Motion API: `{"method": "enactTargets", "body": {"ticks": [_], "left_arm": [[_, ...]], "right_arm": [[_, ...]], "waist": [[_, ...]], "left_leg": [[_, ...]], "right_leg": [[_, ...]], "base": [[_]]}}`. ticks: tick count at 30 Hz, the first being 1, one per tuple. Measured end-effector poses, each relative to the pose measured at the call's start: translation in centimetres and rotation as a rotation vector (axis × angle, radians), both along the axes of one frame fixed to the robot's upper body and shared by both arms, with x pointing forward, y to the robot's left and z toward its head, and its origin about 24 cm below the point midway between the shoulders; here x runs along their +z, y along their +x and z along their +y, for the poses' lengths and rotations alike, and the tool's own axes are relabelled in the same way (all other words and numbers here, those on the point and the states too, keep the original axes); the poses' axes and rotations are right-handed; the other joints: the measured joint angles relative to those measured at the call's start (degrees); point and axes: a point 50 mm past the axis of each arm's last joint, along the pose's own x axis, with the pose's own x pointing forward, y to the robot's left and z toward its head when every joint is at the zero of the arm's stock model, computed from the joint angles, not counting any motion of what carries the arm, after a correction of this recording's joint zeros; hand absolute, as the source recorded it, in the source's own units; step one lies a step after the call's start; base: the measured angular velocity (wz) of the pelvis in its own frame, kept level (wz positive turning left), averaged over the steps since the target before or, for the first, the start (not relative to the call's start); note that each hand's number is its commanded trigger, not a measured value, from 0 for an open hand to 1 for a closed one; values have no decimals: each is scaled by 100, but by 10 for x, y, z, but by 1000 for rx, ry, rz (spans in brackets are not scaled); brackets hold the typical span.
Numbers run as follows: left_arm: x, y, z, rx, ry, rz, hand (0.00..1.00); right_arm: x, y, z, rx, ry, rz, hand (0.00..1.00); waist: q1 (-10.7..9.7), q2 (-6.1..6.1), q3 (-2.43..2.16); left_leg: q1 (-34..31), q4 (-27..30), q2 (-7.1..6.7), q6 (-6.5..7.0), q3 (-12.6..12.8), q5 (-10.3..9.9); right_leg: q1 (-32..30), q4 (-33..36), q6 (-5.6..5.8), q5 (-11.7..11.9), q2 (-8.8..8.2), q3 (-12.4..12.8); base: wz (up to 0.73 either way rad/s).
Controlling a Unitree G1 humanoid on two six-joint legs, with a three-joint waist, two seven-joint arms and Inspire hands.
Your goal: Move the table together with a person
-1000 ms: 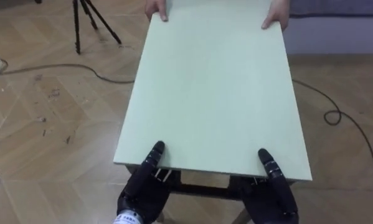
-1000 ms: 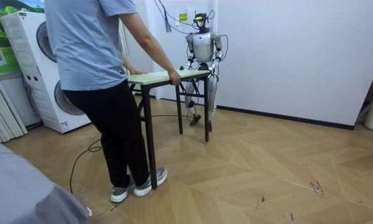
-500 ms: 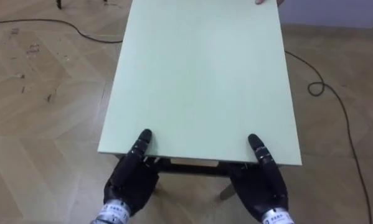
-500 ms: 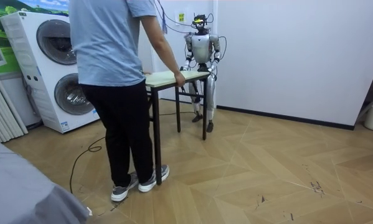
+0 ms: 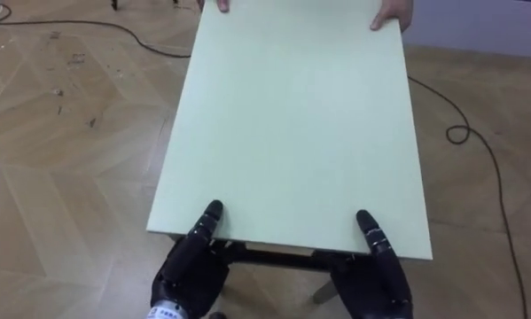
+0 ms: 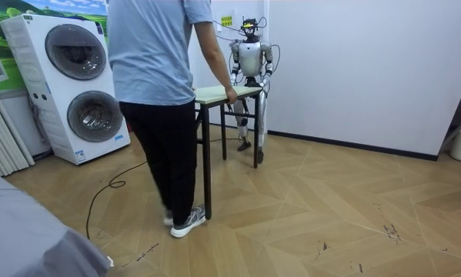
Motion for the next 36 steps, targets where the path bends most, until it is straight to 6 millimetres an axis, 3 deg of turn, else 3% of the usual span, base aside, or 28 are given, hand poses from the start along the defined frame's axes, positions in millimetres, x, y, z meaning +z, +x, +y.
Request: {"method": "enactTargets", "body": {"ticks": [1,2,3,4,5,7,9,11,12,13,17,20,21,24,25,27,29,30,31,32,34,35,36], "left_arm": [[-2,-5,1,13,-14,16,100],[-5,-11,0,25,-30,31,100],[-6,-14,-1,30,-37,39,100],[-8,-19,-2,34,-50,51,100],[-9,-23,-2,34,-53,61,100],[-8,-21,-3,29,-54,51,100],[-4,-13,-2,22,-46,29,100],[-4,-11,-2,22,-38,31,100],[-4,-11,-2,22,-37,31,100],[-3,-11,-1,25,-37,28,100],[5,6,-5,26,-7,-19,100],[12,19,-11,28,-10,-33,100],[12,21,-12,27,-11,-35,100],[7,24,-15,20,-9,-14,100],[4,20,-14,22,-10,2,100],[-1,14,-13,27,-10,26,100],[-3,12,-13,30,-11,38,100],[-4,12,-13,30,-11,40,100],[-5,11,-14,26,-6,45,100],[-6,11,-16,9,5,49,100],[-7,10,-18,-8,16,53,100],[-8,8,-19,-15,14,63,100],[-9,6,-18,-14,14,67,100]], "right_arm": [[0,0,1,12,-11,6,100],[0,0,-1,27,-32,6,100],[0,0,-2,31,-41,7,100],[-1,-1,-5,39,-57,10,100],[-1,-3,-4,46,-56,13,100],[1,-1,-5,48,-61,-1,100],[4,4,-5,42,-64,-20,100],[4,4,-4,43,-67,-19,100],[4,4,-4,44,-72,-21,100],[5,5,-4,44,-76,-30,100],[11,13,-1,10,-58,-53,100],[17,26,-2,1,-64,-70,100],[17,28,-3,-2,-65,-73,100],[14,27,-8,-14,-72,-55,100],[12,23,-9,-10,-75,-40,100],[7,19,-8,0,-73,-16,100],[5,18,-6,11,-72,-3,100],[5,18,-6,12,-72,-2,100],[3,15,-7,3,-67,10,100],[0,8,-10,-18,-60,21,100],[-3,0,-12,-35,-45,35,100],[-4,-3,-13,-38,-46,42,100],[-4,-4,-13,-36,-45,45,100]], "waist": [[61,59,-1],[59,216,-9],[44,306,-11],[-31,474,-8],[-129,580,-31],[-357,699,-43],[-452,700,-25],[-462,662,-48],[-481,677,-46],[-535,741,-43],[-645,747,-41],[-671,746,-44],[-664,739,-42],[-691,666,-60],[-727,625,-86],[-767,575,-114],[-841,520,-112],[-873,514,-111],[-1008,493,-106],[-1061,424,-141],[-1106,329,-157],[-1097,326,-154],[-1076,313,-148]], "left_leg": [[61,1067,72,-30,106,-606],[186,1957,120,-61,54,-932],[275,2278,124,-71,1,-1000],[474,2705,154,-64,-108,-1044],[774,2920,166,-104,-101,-1018],[1319,2767,168,-243,-104,-905],[1698,2060,37,-325,-115,-1158],[1763,1537,-120,-312,-148,-1226],[1787,1455,-130,-313,-151,-1261],[1807,1323,-130,-337,-247,-1437],[1798,658,-142,-252,-635,-2101],[1603,331,-266,-85,-676,-2284],[1573,288,-313,-74,-681,-2288],[1484,123,-608,140,-664,-2141],[1507,64,-682,207,-621,-2047],[1549,62,-811,272,-560,-1979],[1488,64,-841,397,-541,-1842],[1453,52,-846,431,-534,-1793],[1405,32,-804,463,-423,-1705],[1413,-52,-776,465,-275,-1611],[1467,-204,-736,440,-48,-1499],[1507,-217,-691,418,42,-1491],[1534,-227,-688,406,62,-1494]], "right_leg": [[-10,28,-87,15,-12,-206],[3,43,-126,46,13,-497],[2,74,-131,55,25,-626],[-42,161,-192,50,89,-774],[-161,340,-252,-6,110,-889],[-398,599,-304,-42,118,-1107],[-658,765,-360,-23,83,-1170],[-789,600,-446,184,5,-1178],[-801,541,-489,248,5,-1219],[-828,448,-565,356,48,-1333],[-1161,419,-784,593,86,-1669],[-1414,148,-853,980,47,-1740],[-1444,102,-831,1045,21,-1735],[-1513,14,-769,1341,-228,-1612],[-1503,23,-670,1435,-321,-1535],[-1449,-40,-356,1572,-357,-1390],[-1420,-219,375,1869,-374,-1090],[-1423,-253,508,2002,-359,-871],[-1459,16,489,1951,-372,-370],[-1511,788,337,1415,-562,-138],[-1438,1666,366,761,-811,205],[-1229,1907,463,447,-898,316],[-1136,1907,522,345,-890,411]], "base": [[-71],[-59],[-24],[14],[33],[56],[41],[6],[5],[14],[29],[7],[8],[5],[0],[-8],[0],[47],[74],[80],[56],[27],[0]]}}
